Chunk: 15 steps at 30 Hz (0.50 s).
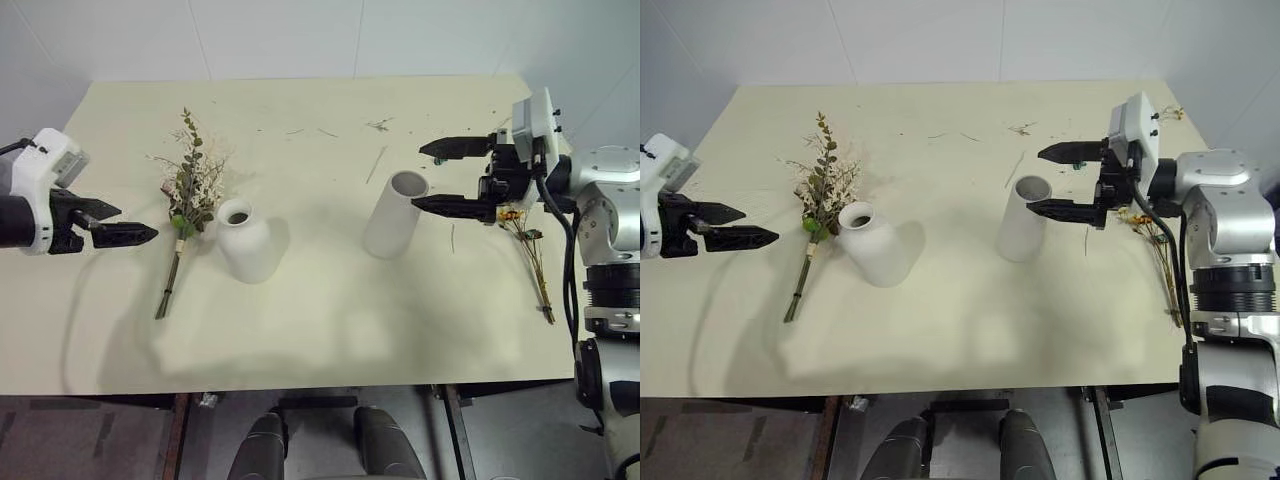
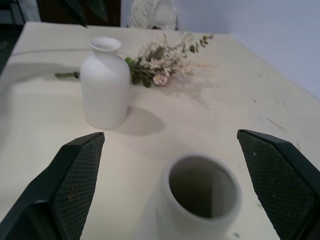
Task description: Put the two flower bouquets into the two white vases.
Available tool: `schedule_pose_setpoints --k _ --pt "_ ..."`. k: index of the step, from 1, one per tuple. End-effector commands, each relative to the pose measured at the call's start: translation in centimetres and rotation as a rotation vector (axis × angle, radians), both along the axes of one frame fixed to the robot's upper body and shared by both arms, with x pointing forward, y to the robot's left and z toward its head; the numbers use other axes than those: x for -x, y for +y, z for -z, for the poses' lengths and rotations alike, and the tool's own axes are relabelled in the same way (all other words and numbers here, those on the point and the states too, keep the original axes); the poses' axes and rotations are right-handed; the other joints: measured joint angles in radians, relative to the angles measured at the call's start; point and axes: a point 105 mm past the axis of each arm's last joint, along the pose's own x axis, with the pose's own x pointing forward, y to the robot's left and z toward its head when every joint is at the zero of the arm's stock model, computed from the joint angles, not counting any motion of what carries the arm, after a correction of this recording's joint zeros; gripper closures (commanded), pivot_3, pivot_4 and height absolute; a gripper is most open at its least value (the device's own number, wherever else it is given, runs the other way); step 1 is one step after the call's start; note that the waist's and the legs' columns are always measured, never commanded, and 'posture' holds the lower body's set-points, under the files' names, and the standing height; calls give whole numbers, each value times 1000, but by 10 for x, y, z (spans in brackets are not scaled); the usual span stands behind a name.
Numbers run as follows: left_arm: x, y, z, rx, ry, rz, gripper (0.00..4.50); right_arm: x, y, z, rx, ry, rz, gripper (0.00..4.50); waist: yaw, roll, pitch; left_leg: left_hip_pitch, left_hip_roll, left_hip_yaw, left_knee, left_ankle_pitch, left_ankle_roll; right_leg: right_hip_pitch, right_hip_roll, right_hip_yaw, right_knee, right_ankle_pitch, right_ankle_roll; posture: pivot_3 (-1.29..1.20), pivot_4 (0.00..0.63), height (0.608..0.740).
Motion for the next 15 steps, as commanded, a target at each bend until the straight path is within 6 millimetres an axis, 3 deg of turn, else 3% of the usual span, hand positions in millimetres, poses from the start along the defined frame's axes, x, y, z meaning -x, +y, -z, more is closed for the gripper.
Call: schedule_pose_setpoints --k 1,6,10,15 --pt "3 7 27 -86 140 -150 47 17 8 -21 -5 -84 -73 0 0 0 0 0 0 0 0 0 0 0 0 0 0 0 0 0 150 740" --pt "-5 16 71 -231 215 -261 47 33 10 -34 11 -129 -105 0 -1 0 0 1 1 1 0 0 0 0 1 1 1 0 0 0 150 740" --pt "-31 8 89 -144 185 -319 47 49 20 -44 3 -158 -140 0 6 -2 0 1 0 0 1 0 0 0 0 1 1 0 0 0 150 740" --pt "-43 -7 108 -68 222 -286 47 63 24 -42 32 -146 -159 0 16 -2 0 0 -1 0 3 0 -1 1 -1 0 1 0 0 0 150 740"
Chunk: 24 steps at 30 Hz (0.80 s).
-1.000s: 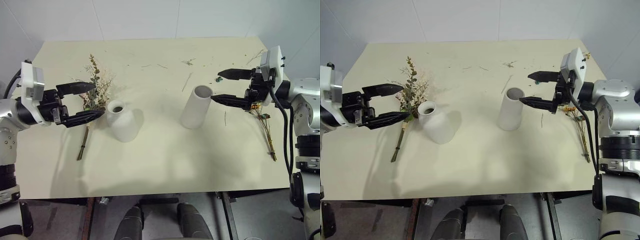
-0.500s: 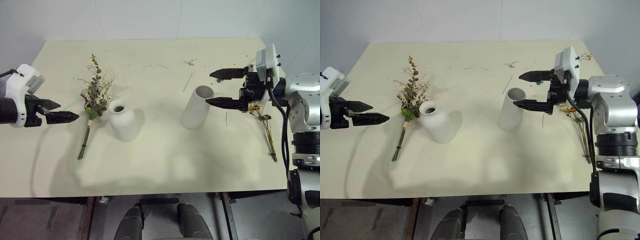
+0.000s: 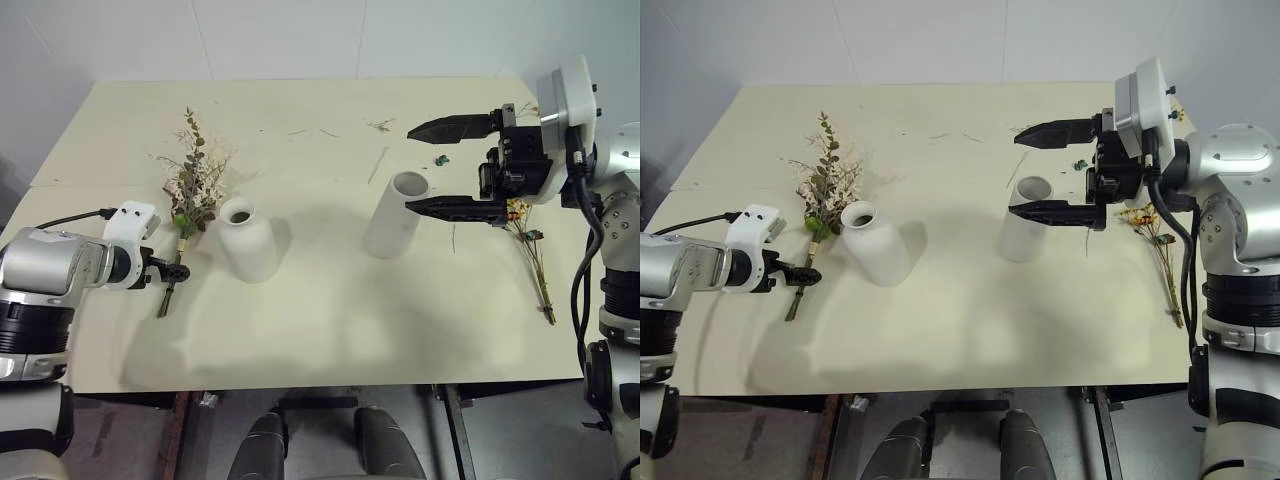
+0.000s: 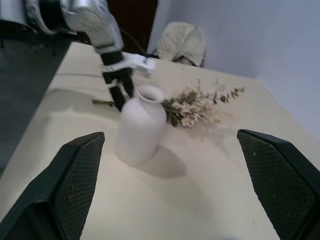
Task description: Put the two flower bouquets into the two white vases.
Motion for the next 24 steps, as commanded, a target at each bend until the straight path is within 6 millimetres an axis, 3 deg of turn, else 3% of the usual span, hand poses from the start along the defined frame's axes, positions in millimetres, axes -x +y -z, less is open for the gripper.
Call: schedule_pose_setpoints --k 1,4,7,20,24 --pt "-4 -4 8 23 22 6 47 16 -3 -6 22 -31 -8 0 7 0 0 0 0 0 0 0 0 0 0 0 0 0 0 0 150 740" --pt "-3 -2 17 27 67 19 47 19 -6 -2 35 -16 5 0 15 1 -1 2 0 0 0 0 0 1 0 0 0 0 0 0 150 740" --pt "-2 2 18 39 89 23 582 18 -9 1 37 -7 21 0 16 2 -1 3 0 1 1 0 0 3 0 0 0 1 0 0 150 740" --pt "-7 17 -1 33 89 23 4485 14 -13 7 36 6 37 0 15 2 -1 1 0 3 0 -1 1 2 0 1 -3 1 1 0 150 740" --pt "-23 40 -29 46 -74 -79 4485 18 -14 8 34 26 28 0 15 1 -1 2 0 3 0 -1 1 2 0 1 -2 1 1 0 150 740"
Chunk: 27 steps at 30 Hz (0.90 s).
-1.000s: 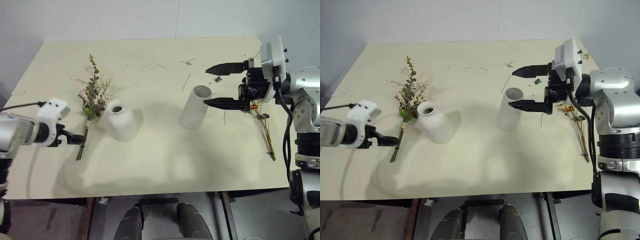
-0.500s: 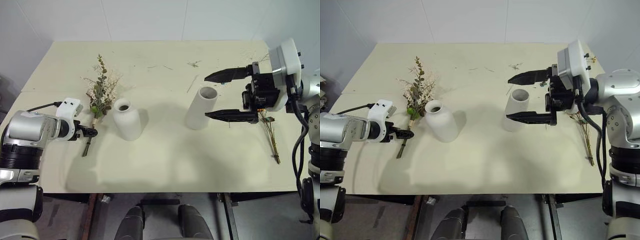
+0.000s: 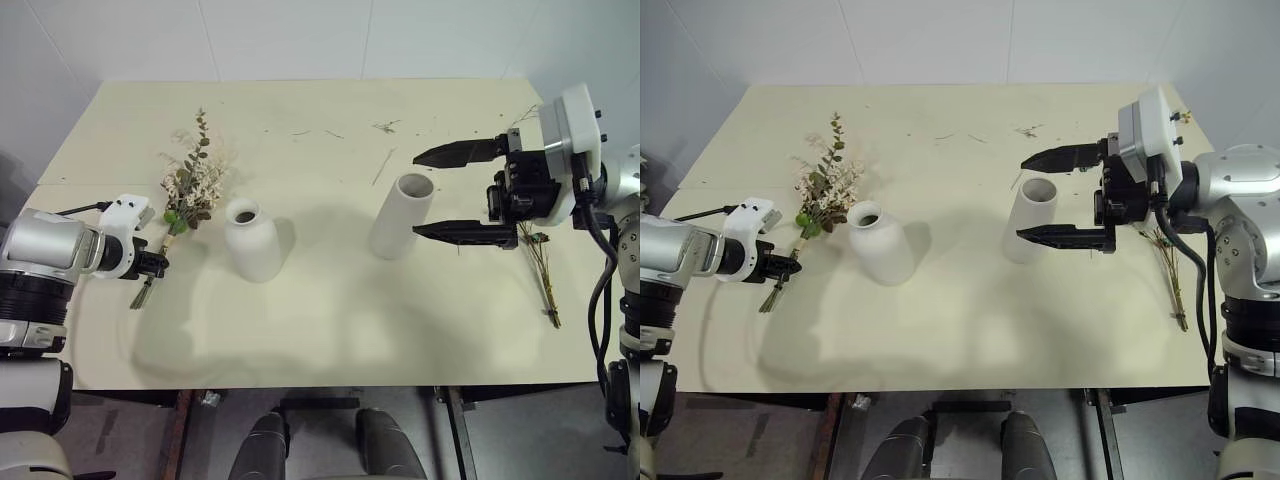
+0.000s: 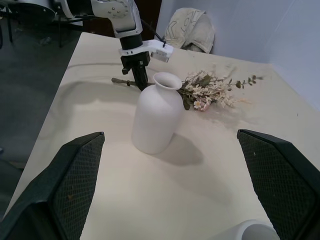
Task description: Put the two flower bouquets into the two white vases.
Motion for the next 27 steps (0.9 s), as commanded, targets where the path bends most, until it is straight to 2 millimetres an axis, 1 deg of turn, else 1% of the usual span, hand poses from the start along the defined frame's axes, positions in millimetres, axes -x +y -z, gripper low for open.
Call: schedule_pose_setpoints --k 1,3,4,5,6,7,9,11,13,16,19,22,27 --pt "-20 21 -39 64 -229 -106 4485 9 -5 -11 -5 -40 -4 0 0 -1 1 0 0 0 0 0 0 -1 0 0 1 0 0 0 150 740" --pt "-31 18 -58 148 -376 -107 4485 9 -6 -10 -2 -38 2 0 0 -2 1 0 0 0 1 0 0 -1 0 0 1 0 0 0 150 740" --pt "-41 4 -85 267 -575 -25 4485 8 -7 -10 -2 -37 12 0 0 -2 1 -1 0 0 1 0 0 -1 0 0 1 0 0 0 150 740" --pt "-42 -7 -117 402 -792 41 4485 7 -8 -10 -3 -37 23 0 2 -2 1 -1 0 0 1 0 0 -1 0 0 1 0 0 0 150 740" --pt "-37 -12 -138 486 -957 87 4485 5 -9 -10 -7 -36 33 0 3 -2 1 -2 0 0 1 0 -1 -1 -1 0 0 0 1 0 150 740" --pt "-30 -17 -152 551 -1072 127 4485 4 -9 -9 -10 -35 39 0 5 -3 1 -2 0 0 1 0 -1 -1 -2 -1 0 1 1 0 150 740" --pt "-21 -29 -160 651 -1137 186 4485 2 -9 -9 -17 -33 47 0 5 -4 0 -6 0 -1 3 0 -1 -3 -2 -2 -3 1 1 0 150 740" --pt "-2 -53 -171 783 -1209 343 4485 -1 -9 -7 -25 -26 57 0 -2 -4 0 -7 0 0 3 0 -1 -4 -2 -1 -4 1 2 0 150 740" --pt "17 -72 -176 878 -1256 489 4485 -4 -10 -5 -35 -20 67 0 -1 -4 0 -7 0 3 3 -1 0 -4 -2 1 -4 1 2 0 150 740" --pt "27 -86 -170 951 -1210 570 4485 -6 -8 -4 -45 -18 73 0 -1 -4 0 -7 1 3 4 -1 1 -4 -1 1 -4 1 2 0 150 740" --pt "31 -102 -159 898 -1171 645 4485 -6 -8 -5 -56 -15 79 0 0 -4 0 -6 1 3 5 -2 1 -4 -1 1 -2 1 2 0 150 740" --pt "29 -114 -151 873 -1140 692 4485 -7 -7 -4 -66 -14 89 0 2 -4 0 -6 0 3 9 -2 1 -2 -1 1 -2 2 3 0 150 740" --pt "24 -121 -143 840 -1142 724 4485 -6 -7 -4 -78 -18 102 0 3 -4 0 -6 0 3 11 -2 2 0 -1 1 -4 4 4 0 150 740"
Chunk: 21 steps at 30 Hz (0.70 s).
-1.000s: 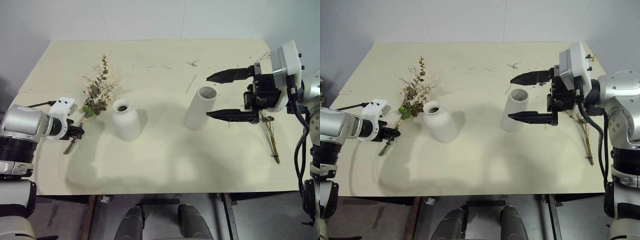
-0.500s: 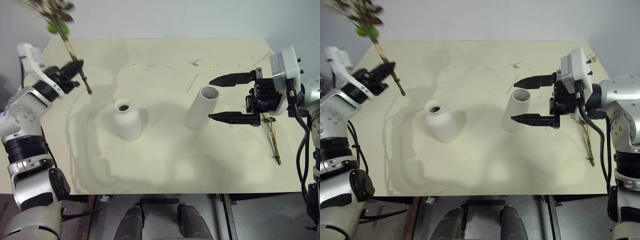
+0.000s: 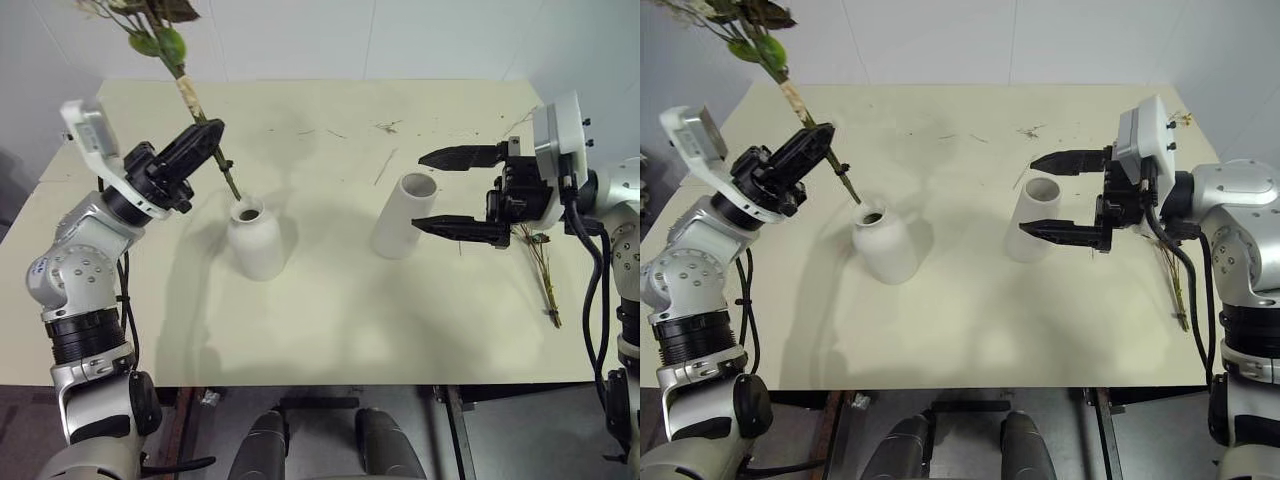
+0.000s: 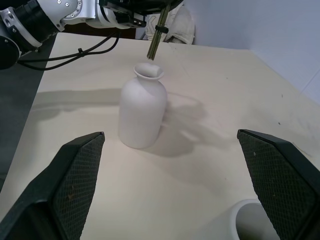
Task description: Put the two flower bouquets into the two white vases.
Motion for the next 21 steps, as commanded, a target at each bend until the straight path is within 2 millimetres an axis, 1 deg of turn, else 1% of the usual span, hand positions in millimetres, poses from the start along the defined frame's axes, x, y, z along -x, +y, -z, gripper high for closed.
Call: schedule_pose_setpoints --k 1,5,7,10,12,15,19,21 --pt "1 -2 -2 -27 -68 -4 4485 7 0 -11 -25 -50 -1 0 0 0 0 0 0 0 0 0 0 0 0 0 0 0 0 0 150 740" --pt "-7 -5 4 -26 -71 -18 4485 8 0 -12 -32 -55 8 0 -1 0 0 0 1 0 -1 0 0 0 1 0 0 0 0 0 150 740" --pt "-9 -9 13 -57 -62 2 4485 9 -1 -14 -35 -59 20 0 0 0 0 0 1 0 -1 0 0 0 1 0 -1 0 0 0 150 740" --pt "-8 -14 23 -95 -62 21 4485 10 -2 -15 -41 -65 34 0 0 0 0 0 0 0 -1 0 1 0 0 0 -2 0 0 0 150 740" --pt "-8 -15 27 -82 -41 38 4485 9 -3 -15 -46 -69 43 0 0 0 0 0 0 0 -1 -1 1 0 0 0 -2 0 0 0 150 740" --pt "-3 -20 32 -111 -37 69 4485 10 -3 -15 -53 -72 51 0 0 0 0 0 1 0 -2 -1 1 0 1 0 -2 0 0 0 150 740" --pt "-4 -20 38 -132 -47 47 4485 9 -3 -15 -65 -76 60 0 0 0 0 0 0 0 -1 -1 1 0 0 0 -2 0 0 0 150 740" --pt "-3 -20 40 -144 -49 49 3813 9 -3 -14 -68 -76 62 0 0 0 0 0 0 0 -2 -1 1 0 0 0 -2 0 0 0 150 740"
